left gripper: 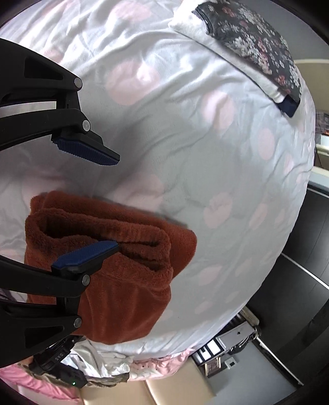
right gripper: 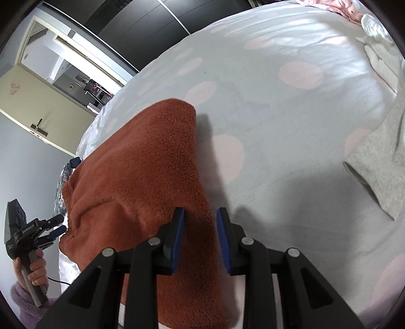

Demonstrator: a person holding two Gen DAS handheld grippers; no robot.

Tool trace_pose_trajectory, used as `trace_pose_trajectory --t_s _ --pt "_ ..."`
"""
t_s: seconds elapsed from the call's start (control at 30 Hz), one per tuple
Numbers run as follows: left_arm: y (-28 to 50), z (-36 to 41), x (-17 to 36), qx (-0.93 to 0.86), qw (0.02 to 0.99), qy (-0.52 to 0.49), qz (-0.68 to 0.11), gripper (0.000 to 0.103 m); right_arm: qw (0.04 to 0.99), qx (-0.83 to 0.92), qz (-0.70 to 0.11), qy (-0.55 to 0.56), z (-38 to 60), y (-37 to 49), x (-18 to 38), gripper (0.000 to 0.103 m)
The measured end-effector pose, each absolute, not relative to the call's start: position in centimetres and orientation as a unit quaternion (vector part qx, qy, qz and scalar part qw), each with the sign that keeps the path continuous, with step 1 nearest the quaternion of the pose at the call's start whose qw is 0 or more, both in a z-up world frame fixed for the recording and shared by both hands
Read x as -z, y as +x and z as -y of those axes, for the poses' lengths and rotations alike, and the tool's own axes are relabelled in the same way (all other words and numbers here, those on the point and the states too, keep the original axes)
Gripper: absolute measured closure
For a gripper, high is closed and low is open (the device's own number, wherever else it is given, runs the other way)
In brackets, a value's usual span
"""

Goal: Fold clothes
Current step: 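Grasp the trouser bundle with the right gripper while the left gripper holds its edge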

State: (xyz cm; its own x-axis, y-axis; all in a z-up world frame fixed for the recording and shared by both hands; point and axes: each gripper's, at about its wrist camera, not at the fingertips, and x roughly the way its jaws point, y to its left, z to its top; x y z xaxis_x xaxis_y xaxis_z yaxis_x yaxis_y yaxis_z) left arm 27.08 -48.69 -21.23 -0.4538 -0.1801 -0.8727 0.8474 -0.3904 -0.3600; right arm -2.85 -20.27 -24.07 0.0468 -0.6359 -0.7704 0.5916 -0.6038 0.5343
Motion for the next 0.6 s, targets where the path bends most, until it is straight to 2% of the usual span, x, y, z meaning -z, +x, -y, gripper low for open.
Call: trace_pose_trajectory --t_s 0.3,0.6 --pt "26.9 50.4 23.4 0.744 0.287 0.372 -0.475 0.038 0.442 0.679 0.056 0.583 19.9 -3.6 24.8 0.075" --pt "25.1 51.2 24.8 0.757 0.239 0.366 -0.486 0.038 0.435 0.681 0.060 0.586 20.7 -3.6 25.5 0.074"
